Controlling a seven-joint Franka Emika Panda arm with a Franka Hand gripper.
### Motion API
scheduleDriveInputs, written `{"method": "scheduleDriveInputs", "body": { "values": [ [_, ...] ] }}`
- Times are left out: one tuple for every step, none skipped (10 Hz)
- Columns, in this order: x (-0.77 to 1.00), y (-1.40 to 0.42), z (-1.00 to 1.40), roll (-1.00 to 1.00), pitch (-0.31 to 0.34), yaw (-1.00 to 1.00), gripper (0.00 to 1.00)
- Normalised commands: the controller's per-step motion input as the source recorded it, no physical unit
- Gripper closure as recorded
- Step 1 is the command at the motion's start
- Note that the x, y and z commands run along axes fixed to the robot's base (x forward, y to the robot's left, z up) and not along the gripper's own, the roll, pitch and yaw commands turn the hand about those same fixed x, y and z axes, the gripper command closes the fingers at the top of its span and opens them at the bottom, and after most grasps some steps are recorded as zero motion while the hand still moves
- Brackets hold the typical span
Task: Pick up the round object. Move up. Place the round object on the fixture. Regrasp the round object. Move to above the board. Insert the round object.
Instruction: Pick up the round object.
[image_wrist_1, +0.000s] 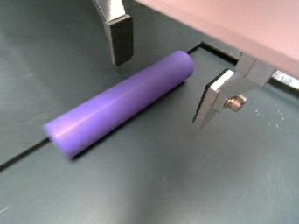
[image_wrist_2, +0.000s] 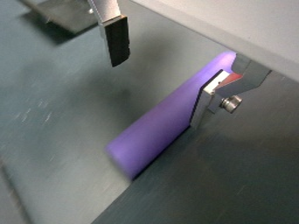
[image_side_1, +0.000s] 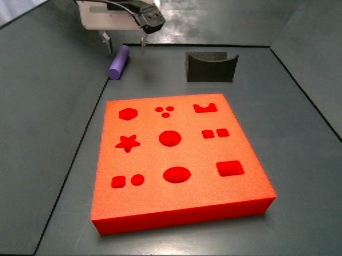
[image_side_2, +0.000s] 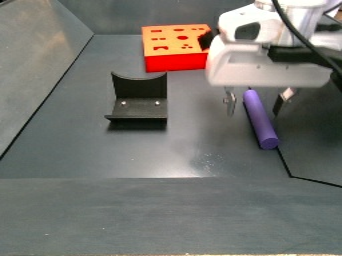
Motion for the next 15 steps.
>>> {"method": "scheduleDriveInputs", "body": {
  "values": [
    [0.00, 0.53, -0.64, -0.27, 0.000, -0.01, 0.00],
    [0.22, 0.31, -0.67, -0.24, 0.000, 0.00, 0.00],
    [0.03, 0.27, -0.63, -0.26, -0.047, -0.02, 0.00],
    [0.00, 0.22, -0.55, -0.30, -0.087, -0.06, 0.00],
    [-0.01, 0.11, -0.41, -0.35, -0.156, -0.09, 0.00],
    [-0.03, 0.04, -0.35, -0.37, -0.180, -0.07, 0.00],
    [0.11, -0.03, -0.41, -0.31, -0.113, -0.06, 0.00],
    [0.56, -0.07, -0.37, -0.27, 0.000, -0.09, 0.00],
    [0.39, 0.00, -0.32, -0.26, 0.000, -0.09, 0.00],
    [0.17, 0.00, -0.32, -0.21, -0.016, -0.06, 0.00],
    [0.00, 0.03, -0.23, -0.14, -0.050, -0.03, 0.00],
    [0.00, 0.00, -0.26, -0.17, -0.086, -0.10, 0.00],
    [-0.03, 0.00, -0.27, -0.16, -0.091, -0.14, 0.00],
    [-0.05, 0.00, -0.13, -0.11, -0.076, 0.00, 0.00],
    [0.00, 0.00, -0.02, -0.03, -0.020, 0.00, 0.00]
  ]
}}
